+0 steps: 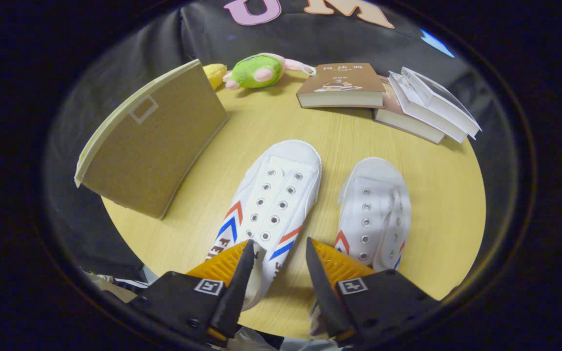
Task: Open the storage box then place both shoes into the box .Put the left shoe in first, then the right shoe, with the right side of both shoes facing outward in a uniform manner.
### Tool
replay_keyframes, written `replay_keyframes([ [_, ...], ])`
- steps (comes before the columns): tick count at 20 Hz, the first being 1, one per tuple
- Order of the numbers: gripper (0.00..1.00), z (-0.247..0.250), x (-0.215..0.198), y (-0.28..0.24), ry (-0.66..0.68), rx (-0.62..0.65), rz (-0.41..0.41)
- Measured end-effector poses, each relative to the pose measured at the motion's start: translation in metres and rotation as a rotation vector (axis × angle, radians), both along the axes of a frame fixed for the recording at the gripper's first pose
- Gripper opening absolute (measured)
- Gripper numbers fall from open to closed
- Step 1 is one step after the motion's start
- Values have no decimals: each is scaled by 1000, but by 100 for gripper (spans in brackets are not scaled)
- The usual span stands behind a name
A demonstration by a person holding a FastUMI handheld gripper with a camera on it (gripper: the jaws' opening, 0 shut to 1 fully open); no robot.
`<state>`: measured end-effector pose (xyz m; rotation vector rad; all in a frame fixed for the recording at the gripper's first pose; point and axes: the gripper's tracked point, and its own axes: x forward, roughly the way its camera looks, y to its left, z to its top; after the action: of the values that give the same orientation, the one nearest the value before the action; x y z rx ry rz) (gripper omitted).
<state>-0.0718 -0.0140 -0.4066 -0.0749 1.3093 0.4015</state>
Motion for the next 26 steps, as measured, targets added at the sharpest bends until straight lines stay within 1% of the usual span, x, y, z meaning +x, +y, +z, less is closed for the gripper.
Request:
replay_keyframes([
  [3,44,-5,-4,12,59,58,-20],
  [5,32,-5,-3,5,54,43,-44],
  [7,21,-7,-4,3,77,45,-111],
  [8,17,-4,-5,3,98,57,-141],
  [11,6,6,0,7,87,106,-213],
  [15,6,27,9,20,76,169,-311],
  [18,5,36,12,29,81,202,-362],
  [19,5,36,12,30,85,198,-373],
  [20,5,38,12,29,76,192,-402],
  [21,3,36,12,29,78,180,-406],
  [22,3,36,14,29,70,179,-423],
  [24,3,47,15,38,77,219,-448],
  [26,3,68,22,50,75,281,-475],
])
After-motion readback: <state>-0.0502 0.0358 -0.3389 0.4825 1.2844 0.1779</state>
